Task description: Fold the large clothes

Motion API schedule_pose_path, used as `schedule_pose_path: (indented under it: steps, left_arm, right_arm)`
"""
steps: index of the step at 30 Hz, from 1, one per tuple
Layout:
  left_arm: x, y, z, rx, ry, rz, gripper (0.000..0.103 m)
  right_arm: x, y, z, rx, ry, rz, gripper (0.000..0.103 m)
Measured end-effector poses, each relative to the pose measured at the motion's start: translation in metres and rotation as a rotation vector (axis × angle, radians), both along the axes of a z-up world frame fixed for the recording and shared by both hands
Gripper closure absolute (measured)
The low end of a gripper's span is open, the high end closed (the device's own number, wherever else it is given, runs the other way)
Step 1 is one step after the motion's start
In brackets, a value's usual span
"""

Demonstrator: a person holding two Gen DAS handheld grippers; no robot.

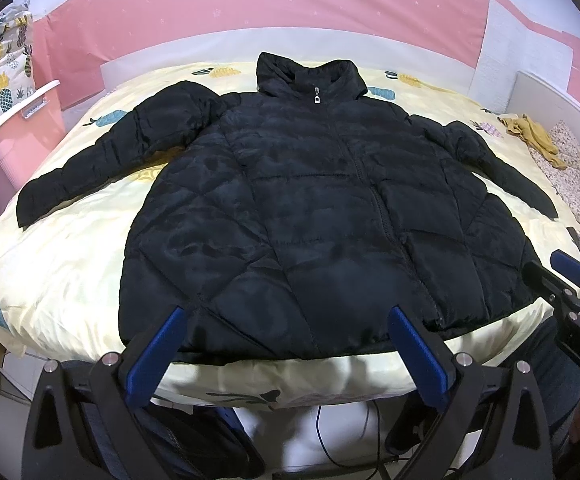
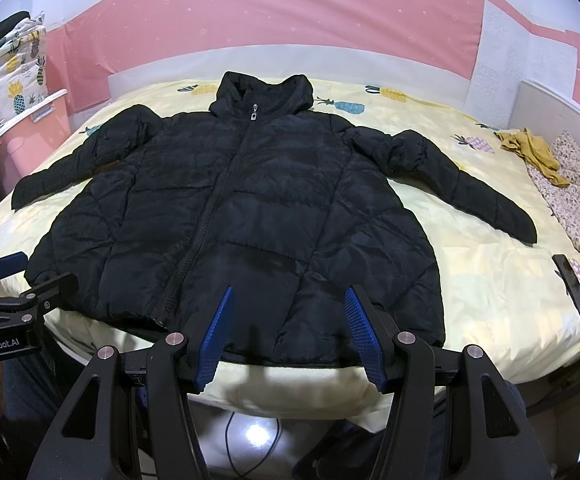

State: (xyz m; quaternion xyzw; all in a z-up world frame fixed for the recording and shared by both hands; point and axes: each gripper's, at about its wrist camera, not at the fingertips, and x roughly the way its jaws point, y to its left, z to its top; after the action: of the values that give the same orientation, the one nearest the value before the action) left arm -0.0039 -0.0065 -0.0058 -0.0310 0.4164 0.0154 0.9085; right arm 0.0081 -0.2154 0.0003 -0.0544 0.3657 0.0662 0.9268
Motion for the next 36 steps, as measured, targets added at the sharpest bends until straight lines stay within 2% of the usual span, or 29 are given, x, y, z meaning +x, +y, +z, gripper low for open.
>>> schedule_pose_path:
  steps: [36]
  left_arm:
    - [0.0023,-0.0016,-0.0009,-0.017,0.017,-0.008,0.002]
  right_arm:
    - [0.0008,0.0005,-0.008,-0.002,0.01,0.0,0.045]
